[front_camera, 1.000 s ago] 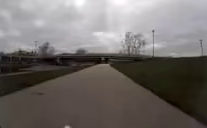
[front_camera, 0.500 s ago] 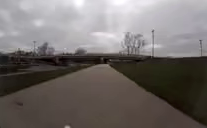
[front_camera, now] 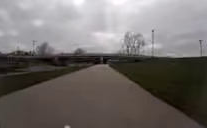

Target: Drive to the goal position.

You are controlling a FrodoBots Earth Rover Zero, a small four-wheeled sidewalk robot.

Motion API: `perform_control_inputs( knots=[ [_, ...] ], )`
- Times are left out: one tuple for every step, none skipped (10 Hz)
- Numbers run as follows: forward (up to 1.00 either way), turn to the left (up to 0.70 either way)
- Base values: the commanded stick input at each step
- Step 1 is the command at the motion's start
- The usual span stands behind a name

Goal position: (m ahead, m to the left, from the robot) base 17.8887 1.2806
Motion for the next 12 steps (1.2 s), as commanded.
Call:
perform_control_inputs(
  knots=[
    [1.0,0.0],
    [1.0,0.0],
    [1.0,0.0],
    [1.0,0.0],
    [1.0,0.0],
    [1.0,0.0],
    [1.0,0.0],
    [1.0,0.0],
    [1.0,0.0],
    [1.0,0.0],
    [1.0,0.0],
    [1.0,0.0]
  ],
)
